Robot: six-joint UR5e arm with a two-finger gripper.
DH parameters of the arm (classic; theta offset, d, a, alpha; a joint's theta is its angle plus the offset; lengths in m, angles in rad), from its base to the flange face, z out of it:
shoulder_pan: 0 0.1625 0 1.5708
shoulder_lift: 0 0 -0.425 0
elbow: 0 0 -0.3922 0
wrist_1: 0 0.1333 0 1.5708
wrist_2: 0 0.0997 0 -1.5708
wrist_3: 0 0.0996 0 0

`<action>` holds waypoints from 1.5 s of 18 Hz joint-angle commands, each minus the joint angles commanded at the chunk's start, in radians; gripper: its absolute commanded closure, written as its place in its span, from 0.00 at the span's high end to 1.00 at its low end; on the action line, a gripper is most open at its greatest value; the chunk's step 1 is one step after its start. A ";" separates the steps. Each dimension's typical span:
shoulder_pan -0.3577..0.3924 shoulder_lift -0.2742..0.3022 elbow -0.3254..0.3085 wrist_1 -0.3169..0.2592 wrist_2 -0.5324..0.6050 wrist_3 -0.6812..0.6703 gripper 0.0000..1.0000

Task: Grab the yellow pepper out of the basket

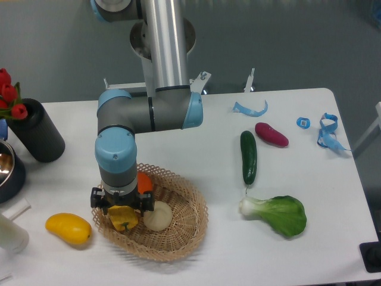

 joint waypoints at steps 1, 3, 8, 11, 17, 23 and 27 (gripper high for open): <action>0.000 0.000 0.000 0.000 -0.002 0.000 0.95; 0.000 0.000 0.002 0.000 -0.002 0.000 0.85; 0.000 -0.002 0.003 0.000 -0.003 0.003 0.64; -0.005 0.000 0.005 0.000 -0.003 0.006 0.56; -0.002 0.012 0.011 0.000 -0.005 0.015 0.48; 0.015 0.057 0.048 -0.012 -0.002 0.063 0.48; 0.026 0.064 0.048 -0.012 0.000 0.074 0.48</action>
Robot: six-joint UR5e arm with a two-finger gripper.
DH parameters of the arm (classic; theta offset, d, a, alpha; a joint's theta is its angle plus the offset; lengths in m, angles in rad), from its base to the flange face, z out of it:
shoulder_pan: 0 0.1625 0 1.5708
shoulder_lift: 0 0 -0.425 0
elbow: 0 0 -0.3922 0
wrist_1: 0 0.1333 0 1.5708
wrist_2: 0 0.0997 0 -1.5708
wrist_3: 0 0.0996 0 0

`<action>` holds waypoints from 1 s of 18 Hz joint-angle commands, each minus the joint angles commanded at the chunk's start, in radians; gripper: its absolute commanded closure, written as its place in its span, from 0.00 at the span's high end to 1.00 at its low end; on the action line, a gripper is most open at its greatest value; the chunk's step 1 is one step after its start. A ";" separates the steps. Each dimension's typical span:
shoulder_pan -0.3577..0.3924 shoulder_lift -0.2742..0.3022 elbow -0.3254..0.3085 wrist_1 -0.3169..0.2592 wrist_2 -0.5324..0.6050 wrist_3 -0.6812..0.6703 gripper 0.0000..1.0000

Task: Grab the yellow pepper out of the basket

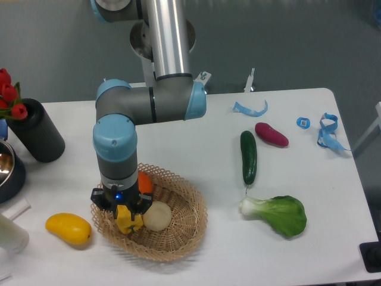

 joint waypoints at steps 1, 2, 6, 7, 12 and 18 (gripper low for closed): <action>0.006 0.002 0.006 0.000 0.000 0.005 0.48; 0.011 0.003 0.012 -0.002 0.000 0.014 0.48; 0.011 0.026 0.012 0.000 0.003 0.017 0.92; 0.014 0.028 0.012 -0.002 0.011 0.017 0.99; 0.015 0.043 0.015 0.000 0.046 0.017 1.00; 0.012 0.043 0.015 0.002 0.104 0.015 1.00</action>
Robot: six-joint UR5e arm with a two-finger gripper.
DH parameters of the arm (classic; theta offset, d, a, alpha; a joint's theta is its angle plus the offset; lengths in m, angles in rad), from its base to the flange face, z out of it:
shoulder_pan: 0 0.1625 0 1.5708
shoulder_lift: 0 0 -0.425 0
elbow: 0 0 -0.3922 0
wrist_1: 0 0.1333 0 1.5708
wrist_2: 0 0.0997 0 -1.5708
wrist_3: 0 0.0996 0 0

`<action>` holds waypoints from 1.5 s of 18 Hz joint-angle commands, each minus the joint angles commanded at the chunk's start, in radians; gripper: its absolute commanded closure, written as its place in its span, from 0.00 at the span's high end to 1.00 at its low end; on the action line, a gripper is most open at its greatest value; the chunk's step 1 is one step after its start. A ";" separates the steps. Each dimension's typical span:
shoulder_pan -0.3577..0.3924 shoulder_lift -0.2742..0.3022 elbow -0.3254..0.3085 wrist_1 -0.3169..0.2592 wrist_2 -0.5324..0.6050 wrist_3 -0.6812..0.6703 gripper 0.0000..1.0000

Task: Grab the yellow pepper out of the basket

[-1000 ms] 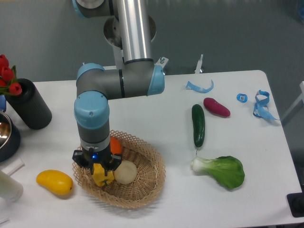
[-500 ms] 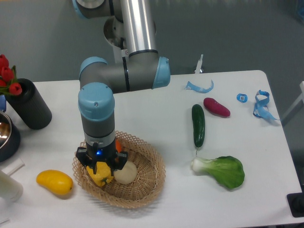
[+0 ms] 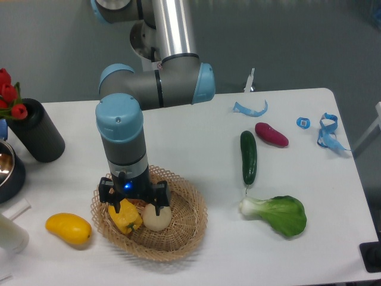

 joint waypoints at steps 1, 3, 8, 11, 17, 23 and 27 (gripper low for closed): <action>0.000 0.000 0.000 0.000 0.006 0.000 1.00; 0.000 -0.002 0.000 0.005 0.006 0.000 1.00; -0.003 -0.034 -0.009 0.014 0.023 0.000 1.00; -0.006 -0.055 -0.017 0.012 0.028 -0.017 1.00; -0.012 -0.061 -0.025 0.011 0.015 -0.175 1.00; -0.044 -0.110 -0.025 0.017 0.014 -0.287 1.00; -0.041 -0.098 -0.003 0.017 0.015 -0.276 1.00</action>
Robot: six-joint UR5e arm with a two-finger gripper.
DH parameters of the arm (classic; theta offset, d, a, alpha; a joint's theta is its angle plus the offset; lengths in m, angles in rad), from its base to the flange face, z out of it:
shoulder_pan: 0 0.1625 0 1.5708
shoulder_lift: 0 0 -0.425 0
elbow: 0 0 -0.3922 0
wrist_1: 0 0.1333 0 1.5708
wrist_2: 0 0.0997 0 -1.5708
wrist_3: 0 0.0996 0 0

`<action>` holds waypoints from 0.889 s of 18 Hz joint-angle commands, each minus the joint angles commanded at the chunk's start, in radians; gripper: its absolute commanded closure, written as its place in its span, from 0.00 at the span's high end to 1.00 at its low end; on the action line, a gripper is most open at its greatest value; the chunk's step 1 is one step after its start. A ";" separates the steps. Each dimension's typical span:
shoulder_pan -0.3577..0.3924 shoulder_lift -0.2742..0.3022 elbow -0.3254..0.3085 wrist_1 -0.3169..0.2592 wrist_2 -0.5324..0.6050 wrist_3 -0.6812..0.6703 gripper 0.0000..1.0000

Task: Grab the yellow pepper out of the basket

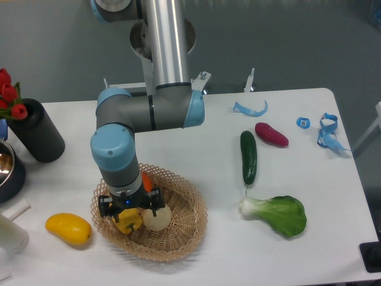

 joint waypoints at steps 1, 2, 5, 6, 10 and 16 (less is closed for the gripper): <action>0.000 0.005 0.018 0.002 0.005 0.005 1.00; 0.000 0.005 0.041 0.002 0.014 0.021 1.00; -0.002 0.000 0.098 -0.011 0.072 0.133 1.00; -0.002 0.003 0.098 -0.011 0.075 0.138 1.00; -0.003 0.009 0.086 -0.015 0.078 0.141 1.00; -0.006 0.026 0.052 -0.020 0.058 0.032 1.00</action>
